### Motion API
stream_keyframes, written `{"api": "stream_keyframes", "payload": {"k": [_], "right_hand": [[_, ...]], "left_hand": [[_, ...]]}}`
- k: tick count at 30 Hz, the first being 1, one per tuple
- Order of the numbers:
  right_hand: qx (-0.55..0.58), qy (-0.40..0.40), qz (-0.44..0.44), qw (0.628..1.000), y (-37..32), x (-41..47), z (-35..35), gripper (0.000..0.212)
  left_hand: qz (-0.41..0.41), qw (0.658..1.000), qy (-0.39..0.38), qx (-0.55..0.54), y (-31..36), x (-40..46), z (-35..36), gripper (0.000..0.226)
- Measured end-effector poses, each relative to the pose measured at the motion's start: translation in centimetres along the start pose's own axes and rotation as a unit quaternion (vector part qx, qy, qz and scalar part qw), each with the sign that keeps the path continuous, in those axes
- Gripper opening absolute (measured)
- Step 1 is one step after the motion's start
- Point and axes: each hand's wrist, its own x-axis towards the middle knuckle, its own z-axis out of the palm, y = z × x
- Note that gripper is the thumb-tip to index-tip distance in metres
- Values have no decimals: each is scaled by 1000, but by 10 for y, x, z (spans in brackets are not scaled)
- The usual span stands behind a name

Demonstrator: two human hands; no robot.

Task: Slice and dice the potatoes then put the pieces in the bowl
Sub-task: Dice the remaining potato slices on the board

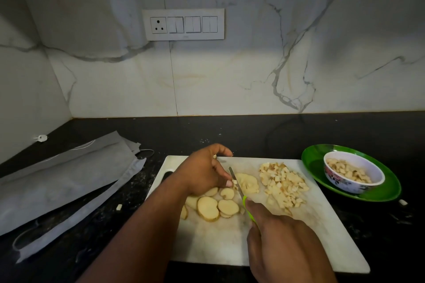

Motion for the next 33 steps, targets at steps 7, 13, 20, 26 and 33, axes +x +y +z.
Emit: {"api": "stream_keyframes", "payload": {"k": [7, 13, 20, 26, 33], "right_hand": [[-21, -25, -15, 999, -1, -2, -9, 63], [20, 3, -20, 1000, 4, -5, -9, 53], [19, 74, 14, 997, 4, -17, 4, 55], [33, 84, 0, 996, 4, -19, 3, 56], [48, 80, 9, 996, 5, -19, 2, 58]], "left_hand": [[6, 999, -10, -32, -1, 2, 2, 61], [6, 999, -20, -35, -1, -1, 0, 56], [18, 999, -19, -42, 1, -4, -2, 34], [10, 998, 1, -59, 2, -4, 4, 20], [13, 998, -19, -55, 1, -1, 4, 43]]}}
